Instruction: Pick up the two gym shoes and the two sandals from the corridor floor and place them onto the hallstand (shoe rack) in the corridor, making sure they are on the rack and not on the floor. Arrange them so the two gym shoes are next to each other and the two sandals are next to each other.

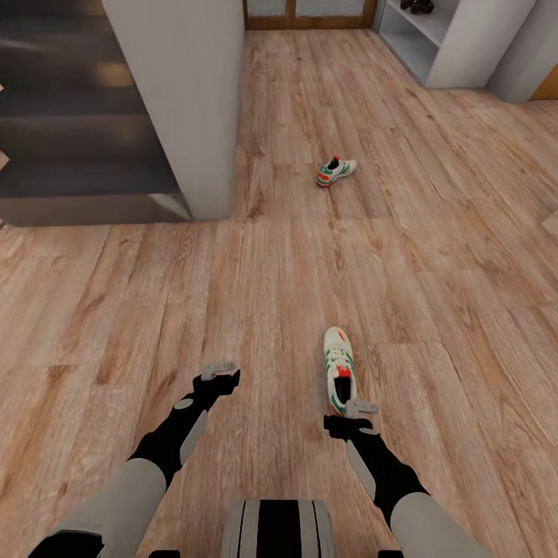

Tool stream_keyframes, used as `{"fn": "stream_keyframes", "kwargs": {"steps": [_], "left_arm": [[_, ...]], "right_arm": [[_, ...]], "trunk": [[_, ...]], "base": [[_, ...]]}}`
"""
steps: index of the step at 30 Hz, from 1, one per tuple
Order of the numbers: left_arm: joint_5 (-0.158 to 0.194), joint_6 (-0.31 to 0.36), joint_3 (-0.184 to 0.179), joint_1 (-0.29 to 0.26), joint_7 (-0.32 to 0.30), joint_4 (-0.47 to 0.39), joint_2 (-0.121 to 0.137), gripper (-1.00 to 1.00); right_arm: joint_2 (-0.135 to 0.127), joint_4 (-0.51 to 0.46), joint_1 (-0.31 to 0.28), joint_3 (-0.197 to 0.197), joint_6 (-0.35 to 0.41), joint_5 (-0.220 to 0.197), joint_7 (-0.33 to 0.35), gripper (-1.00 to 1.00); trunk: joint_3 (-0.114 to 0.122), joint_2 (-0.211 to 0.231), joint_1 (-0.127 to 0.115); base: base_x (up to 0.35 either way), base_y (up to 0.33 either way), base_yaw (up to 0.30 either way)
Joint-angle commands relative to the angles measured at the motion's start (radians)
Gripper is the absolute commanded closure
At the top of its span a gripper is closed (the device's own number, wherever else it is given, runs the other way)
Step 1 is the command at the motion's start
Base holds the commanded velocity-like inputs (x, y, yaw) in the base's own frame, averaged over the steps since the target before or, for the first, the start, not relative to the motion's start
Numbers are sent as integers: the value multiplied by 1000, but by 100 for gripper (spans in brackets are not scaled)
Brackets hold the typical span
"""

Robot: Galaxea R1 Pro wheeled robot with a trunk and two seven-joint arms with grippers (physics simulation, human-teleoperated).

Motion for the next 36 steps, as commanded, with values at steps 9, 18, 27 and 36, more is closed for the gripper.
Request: {"fn": "stream_keyframes", "kwargs": {"steps": [9,18,27,36], "left_arm": [[10,1,-3,0,-1,0,0,-100],[10,1,-3,0,-1,0,0,-100],[10,1,-2,0,-1,0,0,-100],[10,1,-2,0,-2,0,0,-100]], "right_arm": [[-1,-2,0,5,4,-10,-8,-100],[-1,-2,0,5,4,-10,-8,-100],[-1,-3,0,5,4,-10,-8,-100],[-1,-2,0,5,4,-11,-8,-100]], "trunk": [[-1,0,0],[-1,0,0],[-1,0,0],[-1,0,0]], "base": [[127,0,0],[14,0,0],[80,0,0],[26,0,0]]}}
